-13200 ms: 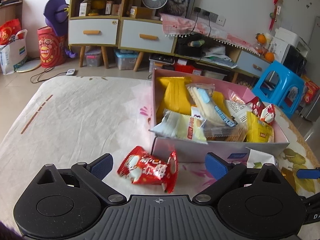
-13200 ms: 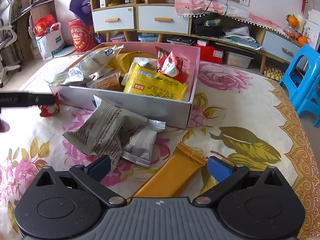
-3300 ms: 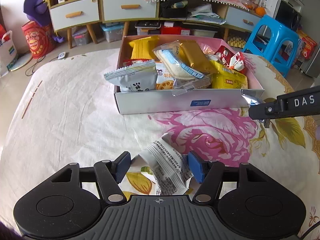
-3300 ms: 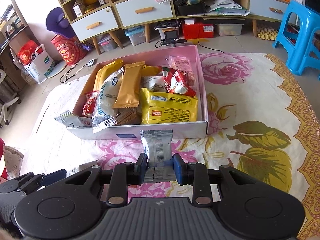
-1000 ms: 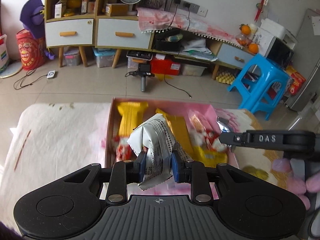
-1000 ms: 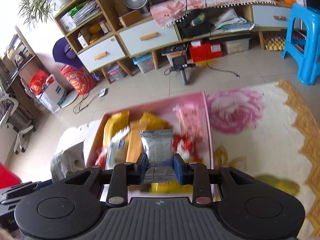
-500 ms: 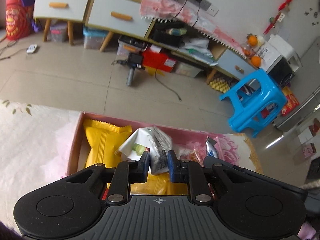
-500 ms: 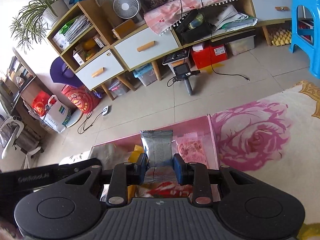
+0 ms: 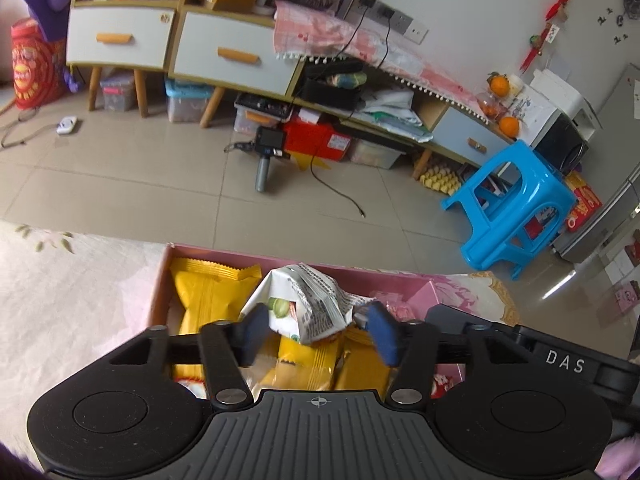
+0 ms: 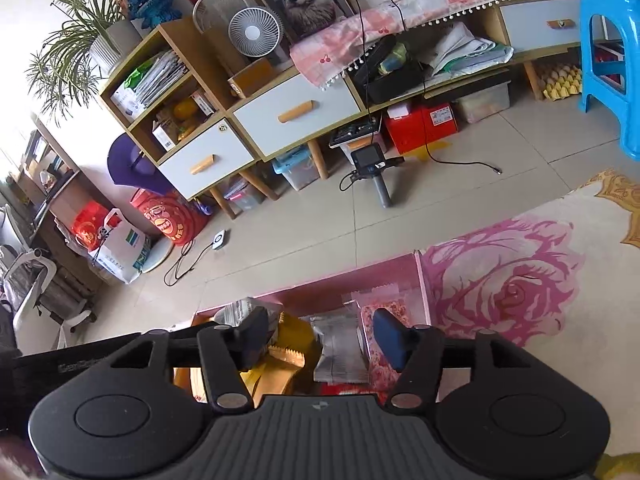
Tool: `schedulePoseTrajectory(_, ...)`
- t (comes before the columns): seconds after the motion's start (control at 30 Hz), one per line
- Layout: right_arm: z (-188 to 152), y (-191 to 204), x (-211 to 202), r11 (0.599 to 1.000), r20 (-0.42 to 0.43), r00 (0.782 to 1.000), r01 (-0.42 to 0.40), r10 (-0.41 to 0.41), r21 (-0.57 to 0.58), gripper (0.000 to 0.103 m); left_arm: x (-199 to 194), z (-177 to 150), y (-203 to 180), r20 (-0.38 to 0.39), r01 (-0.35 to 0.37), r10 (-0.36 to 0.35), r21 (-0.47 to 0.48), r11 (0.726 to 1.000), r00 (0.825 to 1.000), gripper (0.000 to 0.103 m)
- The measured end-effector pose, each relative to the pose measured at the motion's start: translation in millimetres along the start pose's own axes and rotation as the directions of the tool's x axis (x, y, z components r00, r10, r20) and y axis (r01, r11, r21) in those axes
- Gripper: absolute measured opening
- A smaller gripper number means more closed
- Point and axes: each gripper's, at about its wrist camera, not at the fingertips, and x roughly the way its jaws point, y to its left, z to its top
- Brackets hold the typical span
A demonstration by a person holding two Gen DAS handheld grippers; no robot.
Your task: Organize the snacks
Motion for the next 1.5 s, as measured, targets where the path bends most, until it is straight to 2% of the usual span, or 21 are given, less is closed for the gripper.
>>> schedulePoseTrajectory(0.03,-1,2,-5,1.000,-0.003,1.000,0.008,-0.008,-0.008,0.058,-6,-2,-2,0.008,-0.005,0.005,0.009,1.000,1.000,0.065)
schedulePoseTrajectory(0.17,-3,11,-25,0.999,0.007,0.999,0.036,-0.036,-0.030,0.071,-33,-15,-9,0.021,-0.016,0.016,0.023,1.000,1.000,0.074)
schedulePoseTrajectory(0.3,-13,21,-48,0.997,0.011,0.998,0.059,-0.059,-0.058,0.080,-65,-33,-17,0.038,-0.039,0.037,0.035,0.999,0.999,0.086)
schedulePoseTrajectory(0.5,-38,36,-76,0.987,0.001,0.993,0.116,-0.116,-0.113,0.086,-107,-68,-21,0.048,-0.099,0.098,0.026,0.995,0.994,0.094)
schedulePoseTrajectory(0.63,-54,42,-94,0.979,0.002,0.988,0.154,-0.155,-0.135,0.090,-130,-89,-23,0.053,-0.169,0.167,0.046,0.985,0.985,0.096)
schedulePoseTrajectory(0.83,-82,57,-113,0.965,-0.007,0.979,0.198,-0.202,-0.174,0.092,-159,-121,-21,0.056,-0.227,0.224,0.049,0.973,0.973,0.100)
schedulePoseTrajectory(1.13,-127,79,-130,0.923,0.022,0.971,0.235,-0.239,-0.304,0.095,-180,-160,-26,0.084,-0.353,0.346,0.099,0.930,0.934,0.102)
schedulePoseTrajectory(1.3,-135,72,-137,0.918,0.034,0.963,0.265,-0.267,-0.294,0.095,-183,-170,-25,0.075,-0.374,0.368,0.107,0.921,0.927,0.103)
schedulePoseTrajectory(1.5,-147,62,-142,0.910,0.037,0.958,0.283,-0.286,-0.304,0.095,-182,-184,-22,0.031,-0.375,0.374,0.089,0.923,0.927,0.103)
